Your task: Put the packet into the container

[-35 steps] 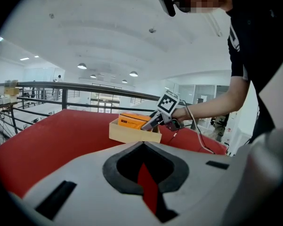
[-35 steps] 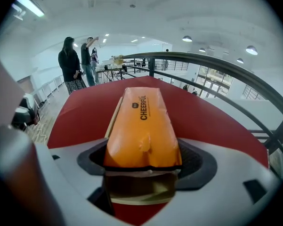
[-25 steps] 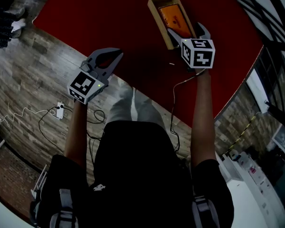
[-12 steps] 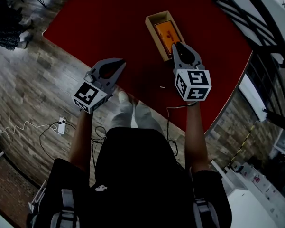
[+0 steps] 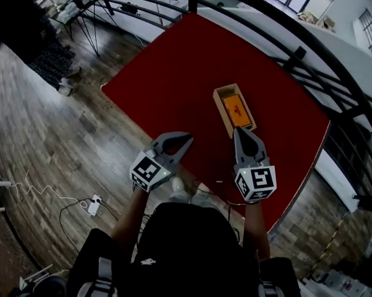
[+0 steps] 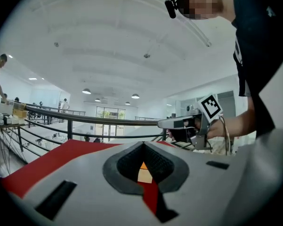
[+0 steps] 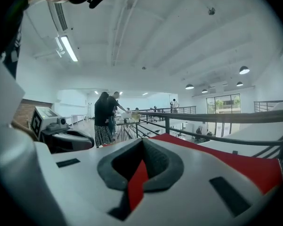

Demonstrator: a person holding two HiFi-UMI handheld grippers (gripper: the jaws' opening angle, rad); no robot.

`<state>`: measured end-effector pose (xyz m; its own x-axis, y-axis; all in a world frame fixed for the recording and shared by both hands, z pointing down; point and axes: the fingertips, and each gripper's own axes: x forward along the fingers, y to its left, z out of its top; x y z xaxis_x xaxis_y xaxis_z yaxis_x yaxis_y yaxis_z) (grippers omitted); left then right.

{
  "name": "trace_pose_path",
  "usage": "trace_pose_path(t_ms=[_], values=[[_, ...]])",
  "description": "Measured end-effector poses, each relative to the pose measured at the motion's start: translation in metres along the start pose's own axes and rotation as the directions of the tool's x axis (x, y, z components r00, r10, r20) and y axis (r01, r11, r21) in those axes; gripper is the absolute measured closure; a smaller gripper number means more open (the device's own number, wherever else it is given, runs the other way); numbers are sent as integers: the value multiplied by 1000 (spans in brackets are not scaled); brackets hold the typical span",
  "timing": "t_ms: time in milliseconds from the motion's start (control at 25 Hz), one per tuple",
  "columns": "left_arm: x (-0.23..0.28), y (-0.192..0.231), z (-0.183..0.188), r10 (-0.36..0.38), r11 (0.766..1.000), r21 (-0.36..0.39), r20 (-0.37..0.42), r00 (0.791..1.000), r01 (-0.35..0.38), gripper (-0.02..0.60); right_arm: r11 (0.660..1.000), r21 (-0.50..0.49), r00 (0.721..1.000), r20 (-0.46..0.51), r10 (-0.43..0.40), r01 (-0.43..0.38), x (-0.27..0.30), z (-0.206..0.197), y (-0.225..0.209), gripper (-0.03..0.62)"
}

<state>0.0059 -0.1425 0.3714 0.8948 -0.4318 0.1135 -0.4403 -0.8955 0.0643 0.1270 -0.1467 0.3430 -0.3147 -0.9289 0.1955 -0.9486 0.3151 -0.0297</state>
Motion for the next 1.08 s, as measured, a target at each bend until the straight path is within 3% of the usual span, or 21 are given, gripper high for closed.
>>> trace_pose_path(t_ms=[240, 440, 680, 1080], values=[[-18, 15, 18, 18, 1000, -3, 30, 999, -18, 574, 998, -41, 998, 47, 43, -41, 6, 12, 42, 574], [-33, 12, 21, 18, 1000, -13, 33, 999, -17, 574, 997, -9, 996, 45, 76, -76, 4, 8, 64, 572], [-26, 9, 21, 18, 999, -32, 25, 1000, -17, 574, 996, 19, 994, 57, 90, -91, 2, 11, 56, 573], [-51, 28, 26, 50, 998, -51, 57, 997, -48, 574, 991, 26, 990, 61, 130, -132, 18, 14, 85, 572]])
